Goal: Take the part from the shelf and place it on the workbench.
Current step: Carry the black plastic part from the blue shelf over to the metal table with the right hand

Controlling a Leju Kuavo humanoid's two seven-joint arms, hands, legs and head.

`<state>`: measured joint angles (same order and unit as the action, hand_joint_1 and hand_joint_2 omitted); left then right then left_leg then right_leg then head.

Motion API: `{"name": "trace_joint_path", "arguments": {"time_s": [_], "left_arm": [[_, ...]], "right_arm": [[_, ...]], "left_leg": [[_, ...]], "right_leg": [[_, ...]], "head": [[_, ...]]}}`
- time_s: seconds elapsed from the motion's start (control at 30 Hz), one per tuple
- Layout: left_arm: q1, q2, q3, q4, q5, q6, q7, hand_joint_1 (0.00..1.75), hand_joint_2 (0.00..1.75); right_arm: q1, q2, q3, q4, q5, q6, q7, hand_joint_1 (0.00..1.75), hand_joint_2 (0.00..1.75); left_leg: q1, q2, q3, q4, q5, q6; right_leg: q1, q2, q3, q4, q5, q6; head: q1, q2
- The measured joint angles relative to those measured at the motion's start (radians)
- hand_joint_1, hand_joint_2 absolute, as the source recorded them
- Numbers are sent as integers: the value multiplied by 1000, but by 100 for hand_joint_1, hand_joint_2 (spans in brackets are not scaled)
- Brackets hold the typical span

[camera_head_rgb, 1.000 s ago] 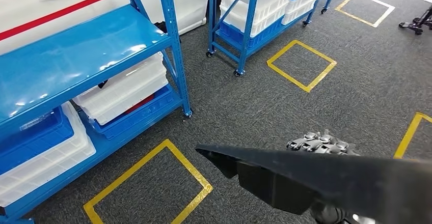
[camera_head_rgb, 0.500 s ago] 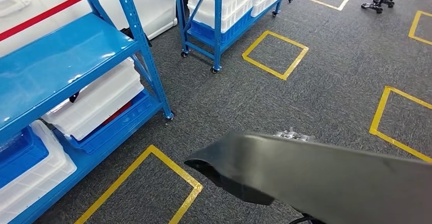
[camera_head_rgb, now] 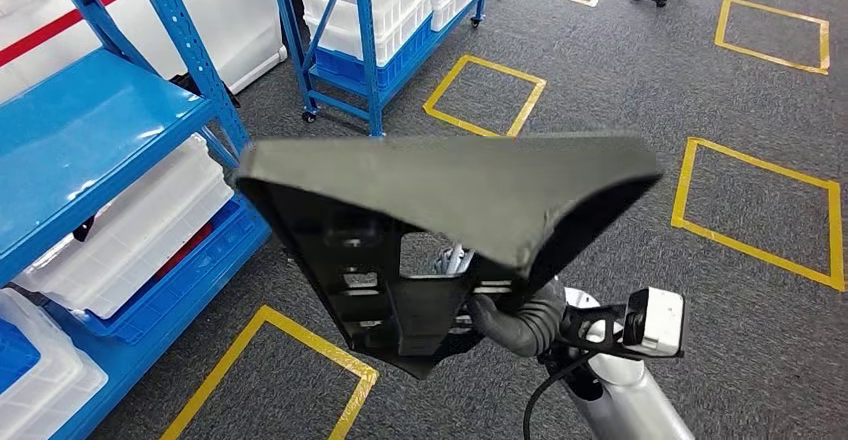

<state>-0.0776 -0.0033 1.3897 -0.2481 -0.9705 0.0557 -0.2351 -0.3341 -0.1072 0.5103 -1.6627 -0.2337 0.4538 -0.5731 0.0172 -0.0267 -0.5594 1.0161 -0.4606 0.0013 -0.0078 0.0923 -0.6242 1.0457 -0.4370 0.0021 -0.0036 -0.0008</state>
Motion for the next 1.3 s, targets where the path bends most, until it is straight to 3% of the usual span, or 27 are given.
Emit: {"name": "trace_joint_path", "arguments": {"time_s": [0.03,0.1,0.17,0.2,0.23,0.33,0.4,0.47,0.5,0.57,0.63,0.67,0.7,0.73,0.77,0.83,0.9,0.97,1.0,1.07,1.13,1.17,1.2,1.23,1.3], "left_arm": [[-1,-2,0,0,6,2,-3,0,0],[-1,-4,0,0,13,5,-6,0,0],[1,-5,1,0,18,6,-7,0,0],[1,-5,1,0,20,7,-7,0,0],[0,-5,2,0,22,9,-7,0,0],[-3,-5,2,0,21,10,-8,0,0],[-4,-4,2,0,18,9,-11,0,0],[-5,-4,2,0,18,9,-16,0,0],[-6,-4,2,0,18,10,-18,0,0],[-8,-3,2,0,19,10,-20,0,0],[-6,-1,3,0,24,10,-24,0,0],[-4,1,4,0,30,11,-28,0,0],[-2,2,5,0,36,13,-32,0,0],[-1,4,6,0,42,16,-36,0,0],[-1,6,8,0,46,21,-39,0,0],[-1,14,10,0,49,30,-38,0,0],[-1,25,12,0,48,37,-31,0,0],[-2,35,12,0,46,43,-23,0,0],[-4,38,12,0,46,46,-20,0,0],[-5,43,12,0,44,50,-17,0,0],[-2,45,12,-1,40,53,-16,0,0],[0,46,12,-1,38,53,-15,0,0],[1,46,12,0,36,52,-15,0,0],[2,46,12,0,34,51,-15,0,0],[1,45,12,0,31,45,-14,0,0]], "right_arm": [[-18,0,0,5,-13,1,5,166,175],[-48,0,1,14,-29,1,9,166,175],[-62,0,2,23,-34,0,9,166,175],[-64,0,3,27,-38,-1,9,166,175],[-67,1,3,30,-42,-3,9,166,175],[-79,5,4,29,-60,-16,10,166,175],[-81,9,3,20,-66,-27,10,166,175],[-79,10,2,10,-68,-33,9,166,175],[-79,10,1,6,-69,-34,8,166,175],[-80,11,1,1,-69,-35,8,166,175],[-80,14,1,-1,-71,-33,8,166,175],[-79,15,1,-2,-72,-31,8,166,175],[-78,15,1,-2,-73,-28,7,166,175],[-76,16,1,-2,-75,-25,6,166,175],[-73,16,0,-2,-75,-24,3,166,175],[-65,16,-5,-5,-74,-29,-5,166,175],[-53,16,-16,-14,-71,-39,-12,166,175],[-39,15,-30,-26,-69,-43,-14,166,175],[-32,14,-37,-32,-68,-44,-15,166,175],[-23,14,-48,-41,-64,-46,-18,166,175],[-10,13,-58,-46,-55,-52,-23,166,175],[0,13,-62,-48,-48,-54,-26,166,175],[12,13,-67,-48,-39,-56,-27,166,175],[21,13,-71,-49,-29,-57,-27,166,175],[31,12,-75,-50,-13,-55,-27,166,175]], "left_leg": [[1,10,1,-5,3,7],[-1,30,1,-9,5,15],[-3,50,1,-8,4,17],[-3,60,1,-8,3,16],[-3,70,2,-8,1,15],[-7,95,11,-7,-6,6],[-11,110,14,-7,-11,-4],[-12,128,19,-10,-14,-16],[-11,125,20,-7,-21,-21],[-8,89,-6,53,-60,-29],[-6,47,-74,187,-120,-32],[-6,39,-107,247,-138,-32],[-6,35,-126,276,-136,-32],[-6,33,-126,264,-113,-31],[-5,27,-109,215,-76,-30],[-2,-6,-53,80,-10,-25],[-3,-31,-23,12,7,-19],[-5,-20,-19,5,7,-10],[-5,-10,-15,-1,10,-3],[-2,12,-8,-13,16,10],[-4,34,-6,-16,16,16],[-6,45,-6,-16,15,16],[-6,56,-6,-16,14,16],[-7,67,-5,-16,13,15],[-7,86,-1,-15,9,12]], "right_leg": [[0,-22,-13,27,-17,4],[1,-71,-67,139,-76,12],[-3,-85,-124,253,-118,18],[-4,-87,-131,266,-113,18],[-5,-91,-116,237,-89,17],[4,-135,-13,39,-7,3],[15,-151,10,-14,-1,-10],[17,-129,9,-19,1,-20],[15,-119,11,-23,3,-25],[9,-101,16,-32,8,-36],[9,-82,16,-32,8,-43],[11,-70,16,-31,8,-45],[11,-58,16,-30,8,-45],[12,-45,17,-27,7,-45],[12,-32,17,-25,5,-45],[12,-10,15,-17,1,-40],[10,9,9,-12,1,-31],[8,27,5,-15,4,-19],[8,22,3,-11,2,-14],[10,-20,-21,42,-32,-5],[8,-69,-79,163,-95,1],[5,-80,-111,224,-118,4],[3,-85,-129,257,-124,5],[1,-88,-130,256,-112,6],[2,-106,-69,143,-49,3]], "head": [[1,0],[3,0],[3,0],[3,0],[3,0],[3,0],[2,0],[2,0],[2,0],[1,0],[0,0],[0,0],[-1,0],[-1,0],[0,0],[0,0],[0,0],[0,0],[0,0],[4,0],[7,0],[7,0],[7,0],[7,0],[7,0]]}}
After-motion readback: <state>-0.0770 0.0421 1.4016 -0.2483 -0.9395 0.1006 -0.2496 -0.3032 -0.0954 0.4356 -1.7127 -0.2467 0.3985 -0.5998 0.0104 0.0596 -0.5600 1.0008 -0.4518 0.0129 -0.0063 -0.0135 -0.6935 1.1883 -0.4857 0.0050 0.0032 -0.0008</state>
